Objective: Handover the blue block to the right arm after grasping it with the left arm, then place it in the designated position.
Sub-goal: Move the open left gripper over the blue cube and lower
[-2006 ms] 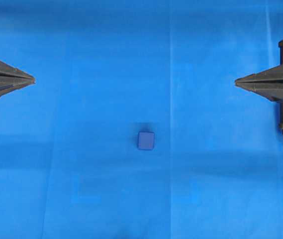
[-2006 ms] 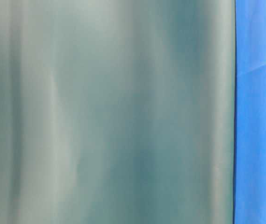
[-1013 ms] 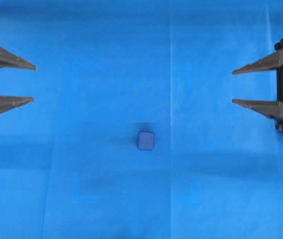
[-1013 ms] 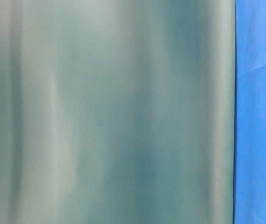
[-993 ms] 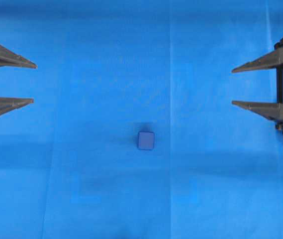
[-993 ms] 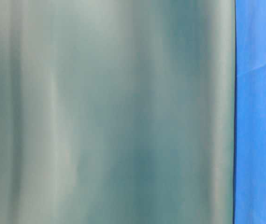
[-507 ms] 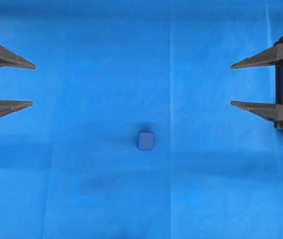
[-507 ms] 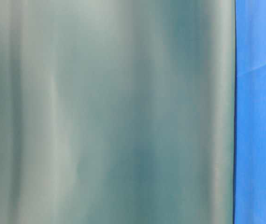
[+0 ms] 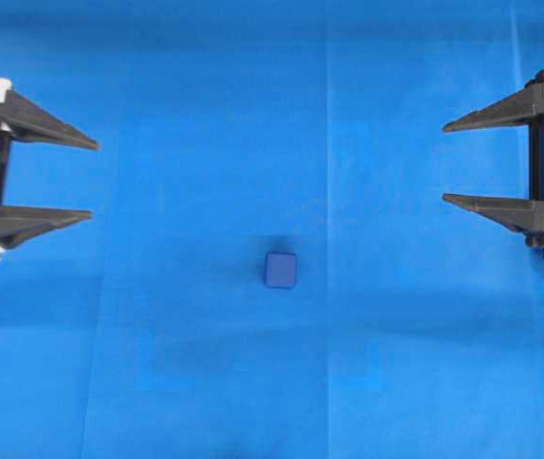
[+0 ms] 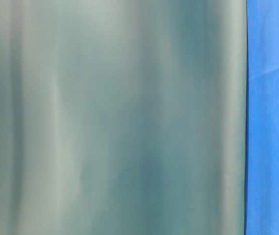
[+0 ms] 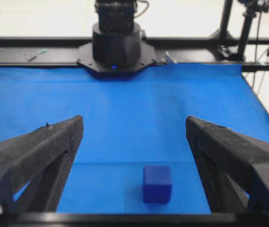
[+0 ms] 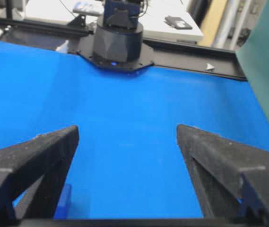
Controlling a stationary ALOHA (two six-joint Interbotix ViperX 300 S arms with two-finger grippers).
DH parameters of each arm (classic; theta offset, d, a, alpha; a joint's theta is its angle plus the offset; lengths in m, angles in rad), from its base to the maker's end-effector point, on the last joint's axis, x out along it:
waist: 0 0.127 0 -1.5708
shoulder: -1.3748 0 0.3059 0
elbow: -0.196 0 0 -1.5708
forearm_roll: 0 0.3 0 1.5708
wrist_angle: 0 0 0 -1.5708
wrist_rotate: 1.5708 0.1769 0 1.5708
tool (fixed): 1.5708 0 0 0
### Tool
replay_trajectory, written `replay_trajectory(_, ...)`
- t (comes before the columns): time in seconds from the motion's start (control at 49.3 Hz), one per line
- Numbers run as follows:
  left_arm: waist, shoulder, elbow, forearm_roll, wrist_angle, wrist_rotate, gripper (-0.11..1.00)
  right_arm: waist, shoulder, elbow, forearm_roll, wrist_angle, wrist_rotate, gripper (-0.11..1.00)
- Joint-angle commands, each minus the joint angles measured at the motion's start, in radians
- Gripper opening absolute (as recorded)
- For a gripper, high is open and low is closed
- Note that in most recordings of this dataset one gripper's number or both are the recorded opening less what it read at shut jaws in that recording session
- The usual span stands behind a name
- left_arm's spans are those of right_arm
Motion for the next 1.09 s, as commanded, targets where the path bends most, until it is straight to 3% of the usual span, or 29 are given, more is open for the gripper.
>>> replay_trajectory(0.0,-0.006,0.075,-0.049,0.002,-0.046,-0.002,0.93,-0.002,0.012,-0.026,0.003,-0.011,0.002,0.98)
replay_trajectory(0.223,-0.008,0.272,-0.153,0.002,-0.126,-0.002,0.93,0.0,0.018,-0.026,0.002,-0.012,0.002,0.98)
replay_trajectory(0.466,-0.025,0.457,-0.307,0.002,-0.126,0.0,0.93,-0.002,0.028,-0.023,0.002,-0.017,0.002,0.98)
replay_trajectory(0.831,-0.038,0.652,-0.531,0.002,-0.052,0.002,0.93,0.0,0.034,-0.025,0.002,-0.02,0.002,0.98)
replay_trajectory(1.074,-0.037,0.707,-0.612,0.002,0.018,0.005,0.93,-0.002,0.034,-0.023,0.002,-0.02,0.002,0.98)
